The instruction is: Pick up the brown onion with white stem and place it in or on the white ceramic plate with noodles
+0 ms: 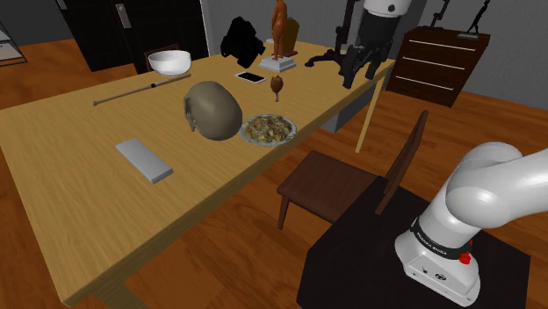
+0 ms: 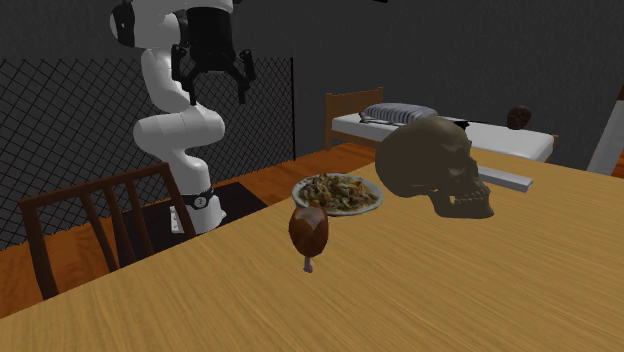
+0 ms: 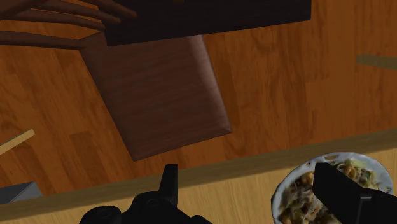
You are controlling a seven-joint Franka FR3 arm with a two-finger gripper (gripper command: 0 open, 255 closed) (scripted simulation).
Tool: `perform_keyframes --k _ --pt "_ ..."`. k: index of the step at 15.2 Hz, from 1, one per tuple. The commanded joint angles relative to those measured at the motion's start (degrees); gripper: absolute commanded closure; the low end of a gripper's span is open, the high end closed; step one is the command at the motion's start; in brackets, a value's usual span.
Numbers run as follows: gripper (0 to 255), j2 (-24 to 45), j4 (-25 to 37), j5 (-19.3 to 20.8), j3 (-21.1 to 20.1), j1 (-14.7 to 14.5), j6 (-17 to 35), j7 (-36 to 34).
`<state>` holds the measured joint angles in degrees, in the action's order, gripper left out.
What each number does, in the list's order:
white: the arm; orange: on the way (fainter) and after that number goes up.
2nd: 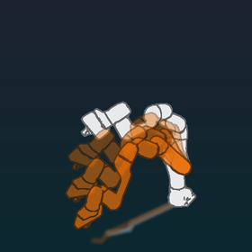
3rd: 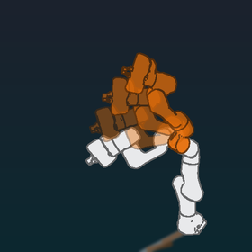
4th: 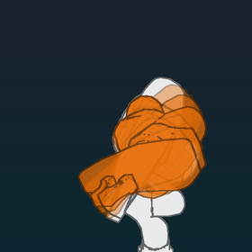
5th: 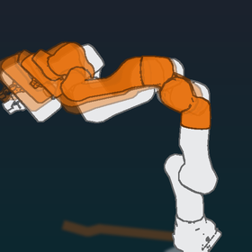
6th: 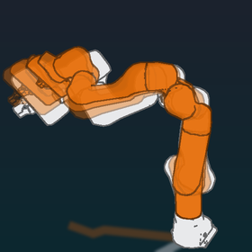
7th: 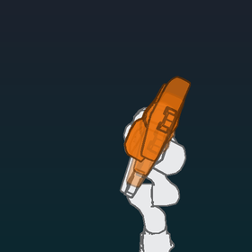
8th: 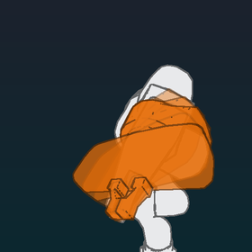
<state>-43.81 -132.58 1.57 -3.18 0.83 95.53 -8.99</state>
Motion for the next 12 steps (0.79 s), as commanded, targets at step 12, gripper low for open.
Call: perform_keyframes --k 12 --pt "0 27.35 19.15 0.9 0.28 1.09 4.93 0.59"
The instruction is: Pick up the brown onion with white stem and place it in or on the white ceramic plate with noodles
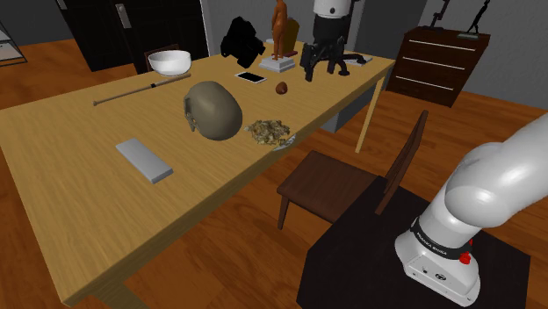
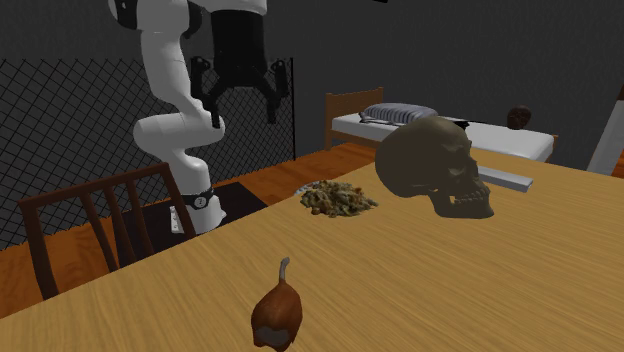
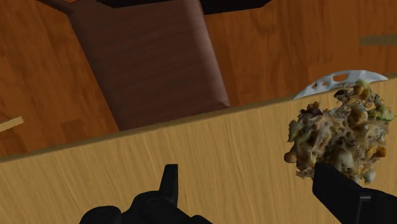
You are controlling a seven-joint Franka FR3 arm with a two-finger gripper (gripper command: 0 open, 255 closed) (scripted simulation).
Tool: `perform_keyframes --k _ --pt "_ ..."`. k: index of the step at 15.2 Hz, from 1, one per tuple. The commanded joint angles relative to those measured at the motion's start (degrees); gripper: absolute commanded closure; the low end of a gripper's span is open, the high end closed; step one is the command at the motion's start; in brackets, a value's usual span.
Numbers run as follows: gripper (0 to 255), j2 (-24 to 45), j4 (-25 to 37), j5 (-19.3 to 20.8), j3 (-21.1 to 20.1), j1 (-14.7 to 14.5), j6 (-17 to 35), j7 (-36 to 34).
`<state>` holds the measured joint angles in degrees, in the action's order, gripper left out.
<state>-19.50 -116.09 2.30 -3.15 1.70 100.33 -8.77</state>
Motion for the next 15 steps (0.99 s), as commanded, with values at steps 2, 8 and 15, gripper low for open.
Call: perform_keyframes --k 2,8,15 --pt "0 8.03 7.16 0.34 0.25 0.35 0.0 0.46" --pt "0 23.45 23.17 0.87 0.27 0.53 -2.39 0.73" --pt "0 40.85 44.24 1.43 0.39 0.34 -7.85 1.17"
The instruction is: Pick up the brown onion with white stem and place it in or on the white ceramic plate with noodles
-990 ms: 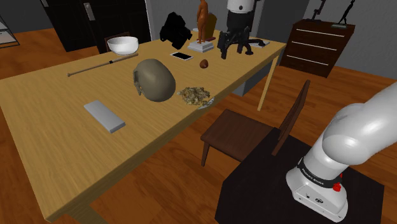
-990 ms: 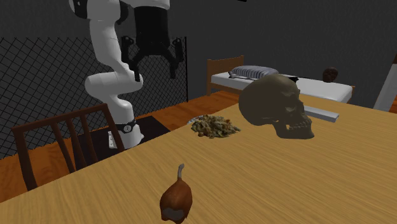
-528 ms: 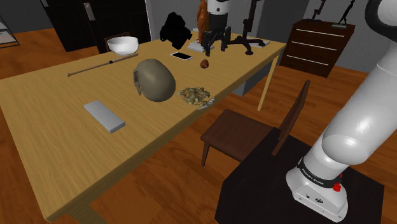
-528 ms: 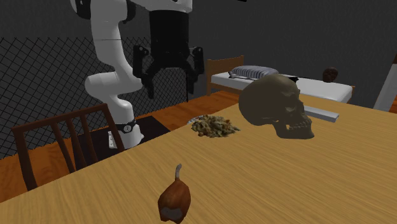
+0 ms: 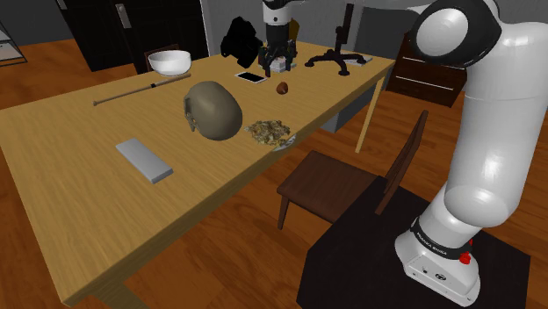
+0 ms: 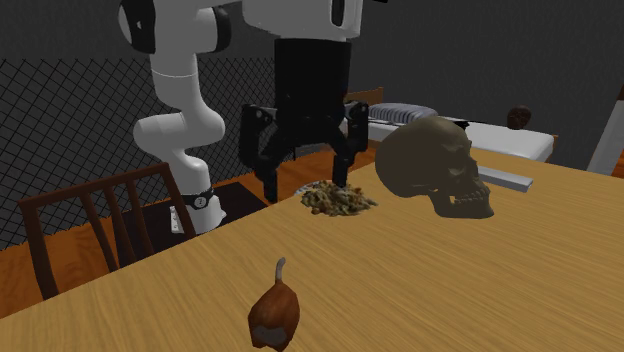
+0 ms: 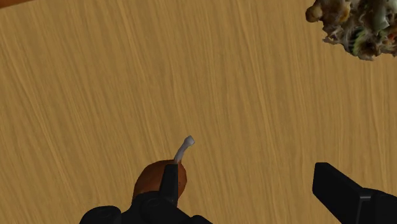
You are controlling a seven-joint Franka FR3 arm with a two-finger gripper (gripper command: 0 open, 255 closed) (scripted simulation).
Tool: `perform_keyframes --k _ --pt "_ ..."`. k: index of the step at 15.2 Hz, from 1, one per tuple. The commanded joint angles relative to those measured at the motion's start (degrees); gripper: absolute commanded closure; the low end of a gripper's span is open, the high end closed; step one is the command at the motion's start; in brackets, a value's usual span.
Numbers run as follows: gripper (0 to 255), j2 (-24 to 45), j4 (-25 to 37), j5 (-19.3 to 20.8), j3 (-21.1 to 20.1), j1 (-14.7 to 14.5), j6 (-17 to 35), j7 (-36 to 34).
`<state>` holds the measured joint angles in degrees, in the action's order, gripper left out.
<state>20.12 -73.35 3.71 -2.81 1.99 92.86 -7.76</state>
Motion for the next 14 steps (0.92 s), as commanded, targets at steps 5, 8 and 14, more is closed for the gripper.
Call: perform_keyframes --k 5,8,14 --pt "0 0.42 -3.59 -0.01 0.09 0.24 3.9 0.08" --pt "0 0.26 -5.04 -0.01 0.11 0.29 5.19 0.06" --pt "0 0.26 -5.02 -0.01 0.11 0.29 5.18 0.06"
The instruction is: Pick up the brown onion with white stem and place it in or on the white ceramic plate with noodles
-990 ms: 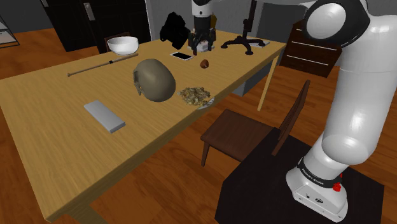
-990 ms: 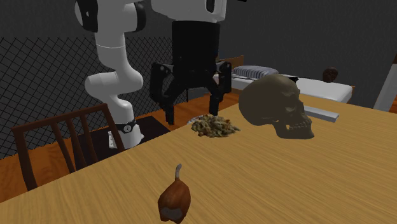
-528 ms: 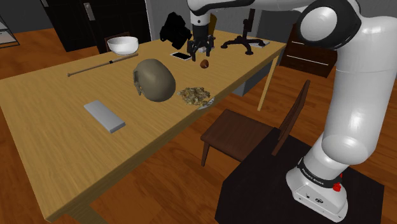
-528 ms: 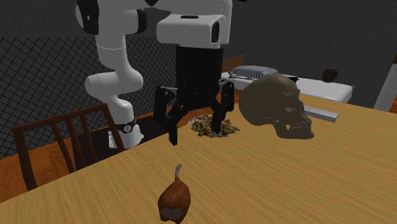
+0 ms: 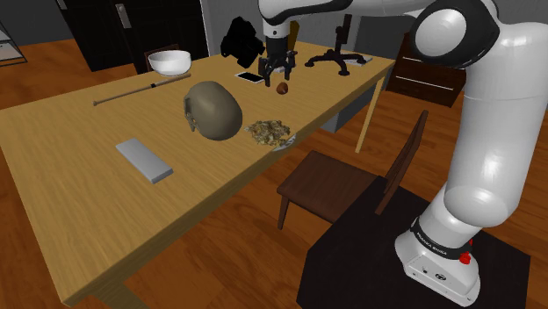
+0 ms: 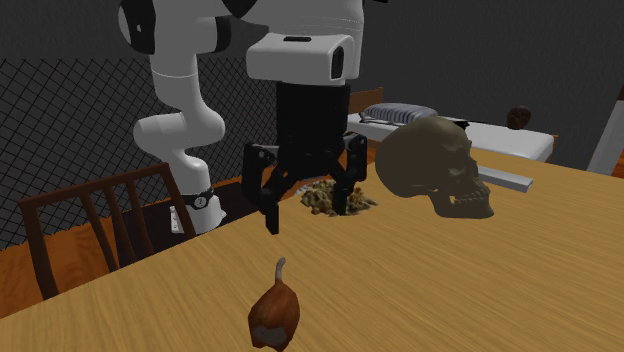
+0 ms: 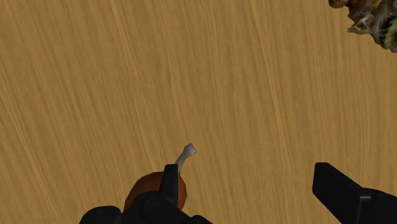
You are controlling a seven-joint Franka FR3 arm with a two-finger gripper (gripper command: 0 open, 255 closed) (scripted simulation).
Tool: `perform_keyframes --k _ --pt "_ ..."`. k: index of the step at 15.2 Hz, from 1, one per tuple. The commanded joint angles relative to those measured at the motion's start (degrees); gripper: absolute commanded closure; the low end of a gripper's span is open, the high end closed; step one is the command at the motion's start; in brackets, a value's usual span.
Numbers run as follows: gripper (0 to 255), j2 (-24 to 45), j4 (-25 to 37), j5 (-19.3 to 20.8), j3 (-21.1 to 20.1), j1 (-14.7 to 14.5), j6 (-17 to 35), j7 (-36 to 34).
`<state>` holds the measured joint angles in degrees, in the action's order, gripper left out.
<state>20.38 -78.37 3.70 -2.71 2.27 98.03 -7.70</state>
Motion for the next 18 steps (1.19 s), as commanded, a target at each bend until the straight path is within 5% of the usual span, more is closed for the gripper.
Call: perform_keyframes --k 1,2,11,12,18 --pt "0 0.0 0.0 0.0 0.0 0.0 0.0 0.0" --pt "255 0.0 0.0 0.0 0.0 0.0 0.0 0.0" --pt "255 0.0 0.0 0.0 0.0 0.0 0.0 0.0" --pt "0 0.0 0.0 0.0 0.0 0.0 0.0 0.0" --pt "0 4.12 3.15 -1.78 1.29 4.98 6.36 8.69"
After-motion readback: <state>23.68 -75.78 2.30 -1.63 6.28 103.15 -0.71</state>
